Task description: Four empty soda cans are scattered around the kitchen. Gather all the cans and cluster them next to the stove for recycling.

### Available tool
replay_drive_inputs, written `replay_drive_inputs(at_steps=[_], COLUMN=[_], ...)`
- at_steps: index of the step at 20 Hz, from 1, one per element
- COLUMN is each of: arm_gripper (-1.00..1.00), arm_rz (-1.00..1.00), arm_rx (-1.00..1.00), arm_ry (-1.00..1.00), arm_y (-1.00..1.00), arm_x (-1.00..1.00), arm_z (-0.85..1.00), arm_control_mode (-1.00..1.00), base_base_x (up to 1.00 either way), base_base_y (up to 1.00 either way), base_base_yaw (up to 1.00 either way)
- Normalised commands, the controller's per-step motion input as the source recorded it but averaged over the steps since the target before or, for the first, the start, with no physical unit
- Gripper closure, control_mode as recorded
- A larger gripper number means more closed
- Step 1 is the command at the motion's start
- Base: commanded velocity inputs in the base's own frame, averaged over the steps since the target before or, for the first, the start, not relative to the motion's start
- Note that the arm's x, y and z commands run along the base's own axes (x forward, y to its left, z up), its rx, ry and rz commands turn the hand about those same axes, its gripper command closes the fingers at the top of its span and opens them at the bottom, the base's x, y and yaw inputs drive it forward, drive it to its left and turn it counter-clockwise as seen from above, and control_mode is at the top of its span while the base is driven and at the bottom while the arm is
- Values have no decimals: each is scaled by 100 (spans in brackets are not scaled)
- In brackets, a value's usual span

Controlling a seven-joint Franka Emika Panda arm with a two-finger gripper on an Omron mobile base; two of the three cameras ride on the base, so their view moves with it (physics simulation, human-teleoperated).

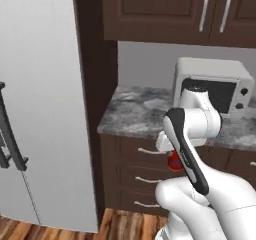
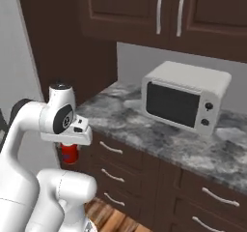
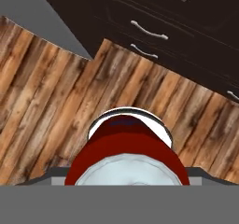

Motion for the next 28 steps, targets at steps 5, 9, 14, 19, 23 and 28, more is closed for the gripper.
replay_drive_inputs(at_steps=[5,9,14,19,23,28], arm_gripper=[100,100,100,100,100,100], arm_rz=[0,0,0,0,0,0], arm_rx=[0,0,0,0,0,0], arm_ry=[0,0,0,0,0,0], arm_y=[0,0,0,0,0,0], arm_x=[0,0,0,0,0,0], arm_z=[0,0,0,0,0,0], arm_control_mode=[100,100,100,100,100,100], base_base_x=[-2,0,0,1,0,88], base_base_y=[0,0,0,0,0,-3], base_base_yaw=[94,94,97,100,100,80])
